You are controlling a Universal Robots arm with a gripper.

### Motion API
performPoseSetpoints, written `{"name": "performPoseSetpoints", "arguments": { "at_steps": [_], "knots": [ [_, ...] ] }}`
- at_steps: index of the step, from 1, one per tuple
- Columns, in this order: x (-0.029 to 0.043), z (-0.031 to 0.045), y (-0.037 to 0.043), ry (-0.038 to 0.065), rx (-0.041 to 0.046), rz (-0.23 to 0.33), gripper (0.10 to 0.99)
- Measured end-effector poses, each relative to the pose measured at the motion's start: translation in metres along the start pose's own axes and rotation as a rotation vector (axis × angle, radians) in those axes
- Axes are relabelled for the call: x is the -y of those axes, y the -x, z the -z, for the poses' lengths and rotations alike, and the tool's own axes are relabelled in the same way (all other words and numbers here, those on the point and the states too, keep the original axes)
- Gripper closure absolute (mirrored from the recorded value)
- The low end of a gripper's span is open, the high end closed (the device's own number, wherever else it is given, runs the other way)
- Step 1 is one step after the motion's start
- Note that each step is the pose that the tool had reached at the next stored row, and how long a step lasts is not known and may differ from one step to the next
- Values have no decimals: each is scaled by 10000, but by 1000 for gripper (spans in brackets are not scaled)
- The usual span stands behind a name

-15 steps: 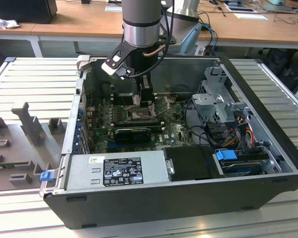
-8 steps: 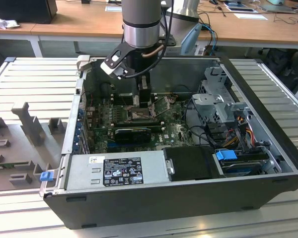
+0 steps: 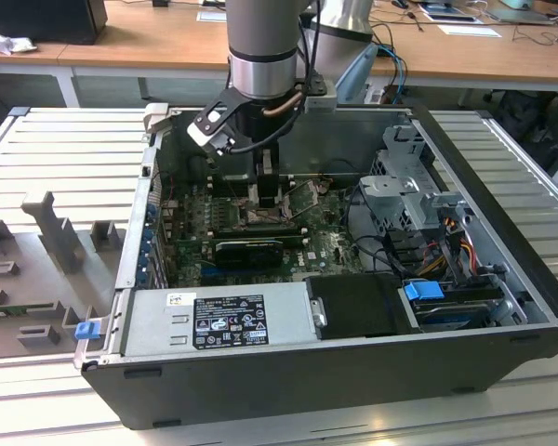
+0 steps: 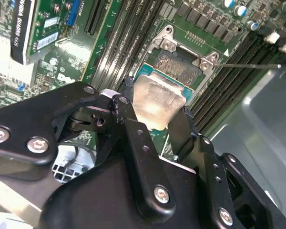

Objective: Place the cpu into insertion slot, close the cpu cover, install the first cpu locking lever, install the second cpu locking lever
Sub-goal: 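Place the cpu into insertion slot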

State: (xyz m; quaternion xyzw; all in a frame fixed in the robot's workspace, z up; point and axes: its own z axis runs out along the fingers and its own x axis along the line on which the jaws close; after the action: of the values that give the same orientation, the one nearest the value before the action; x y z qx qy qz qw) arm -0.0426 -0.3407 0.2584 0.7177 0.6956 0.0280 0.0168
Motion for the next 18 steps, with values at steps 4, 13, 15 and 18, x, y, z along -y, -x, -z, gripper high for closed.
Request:
{"name": "performPoseSetpoints", "arguments": {
  "at_steps": [4, 13, 15, 18],
  "knots": [
    [6, -79, -7, 10, -20, 311, 557],
    [19, -293, -121, 11, -16, 330, 557],
    [22, -328, -135, 9, -14, 331, 557],
    [28, -416, -168, 10, -14, 330, 557]
  ]
}}
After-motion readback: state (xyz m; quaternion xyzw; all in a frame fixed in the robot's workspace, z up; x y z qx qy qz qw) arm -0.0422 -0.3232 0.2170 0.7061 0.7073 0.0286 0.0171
